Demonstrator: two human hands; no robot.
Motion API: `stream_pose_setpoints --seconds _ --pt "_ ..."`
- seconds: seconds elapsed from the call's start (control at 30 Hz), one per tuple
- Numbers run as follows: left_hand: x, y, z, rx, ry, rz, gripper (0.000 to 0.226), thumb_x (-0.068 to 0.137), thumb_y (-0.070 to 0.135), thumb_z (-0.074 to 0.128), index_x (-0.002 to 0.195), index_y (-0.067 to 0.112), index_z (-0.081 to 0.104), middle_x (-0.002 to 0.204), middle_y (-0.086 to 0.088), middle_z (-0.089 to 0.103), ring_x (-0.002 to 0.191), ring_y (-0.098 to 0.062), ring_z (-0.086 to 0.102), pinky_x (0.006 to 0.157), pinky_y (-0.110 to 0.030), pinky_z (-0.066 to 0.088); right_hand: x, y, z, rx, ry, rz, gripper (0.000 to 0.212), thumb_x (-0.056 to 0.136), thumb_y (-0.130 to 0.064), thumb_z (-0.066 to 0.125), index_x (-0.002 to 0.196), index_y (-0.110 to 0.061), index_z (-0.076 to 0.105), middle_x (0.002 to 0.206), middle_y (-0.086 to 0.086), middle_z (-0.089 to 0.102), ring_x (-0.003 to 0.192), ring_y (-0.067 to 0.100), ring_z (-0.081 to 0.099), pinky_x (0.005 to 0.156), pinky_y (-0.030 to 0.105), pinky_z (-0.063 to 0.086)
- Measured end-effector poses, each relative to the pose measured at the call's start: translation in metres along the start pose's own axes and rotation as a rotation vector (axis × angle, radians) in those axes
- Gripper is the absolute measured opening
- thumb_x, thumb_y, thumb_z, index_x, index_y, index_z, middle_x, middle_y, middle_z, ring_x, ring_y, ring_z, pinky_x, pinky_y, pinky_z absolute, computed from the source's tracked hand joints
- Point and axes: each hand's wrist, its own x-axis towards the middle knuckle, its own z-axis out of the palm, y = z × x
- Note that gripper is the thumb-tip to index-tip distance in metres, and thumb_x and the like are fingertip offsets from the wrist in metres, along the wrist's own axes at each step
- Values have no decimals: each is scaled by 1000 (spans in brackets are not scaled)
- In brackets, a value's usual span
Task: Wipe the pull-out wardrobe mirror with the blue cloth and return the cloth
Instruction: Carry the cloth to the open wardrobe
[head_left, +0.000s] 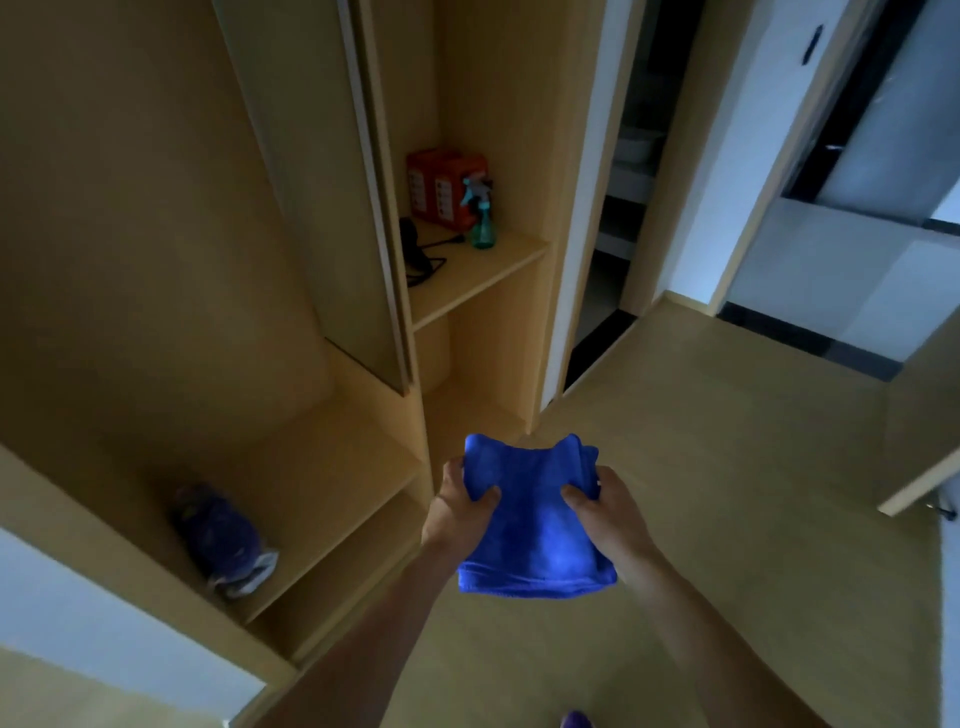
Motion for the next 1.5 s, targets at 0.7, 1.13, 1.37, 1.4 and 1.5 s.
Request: stream_pose_setpoints --seconds 0.7,1.13,1.37,1.4,1.5 --pt "98 48 -1 -102 545 -180 50 98 32 62 142 23 39 102 15 56 88 -9 60 71 -30 49 198 -98 14 -154 -498 -275 17 96 -29 59 111 -24 53 98 -3 64 83 13 62 62 29 43" --pt "195 49 -48 -146 603 -163 53 100 36 57 147 27 34 99 23 52 84 1 57 62 -20 45 271 -160 61 -172 -541 -295 34 101 -23 54 132 -18 42 95 -5 58 76 10 58 56 22 40" --pt "225 59 -66 -139 619 -157 55 99 38 58 147 29 33 108 13 57 86 1 57 60 -18 43 308 -180 75 -187 -551 -291 47 101 -28 55 143 -20 36 101 -7 55 82 10 57 65 28 47" --pt "226 61 -68 -132 627 -155 55 99 39 58 147 30 33 106 15 57 85 1 57 59 -18 42 313 -184 77 -196 -557 -300 45 101 -29 55 141 -22 36 99 -9 54 82 12 58 70 34 51" --pt "229 67 -77 -91 694 -152 53 100 38 57 147 34 31 96 21 53 78 1 56 56 -16 39 331 -197 89 -196 -602 -319 43 101 -32 55 139 -26 36 96 -7 57 84 18 61 80 44 54"
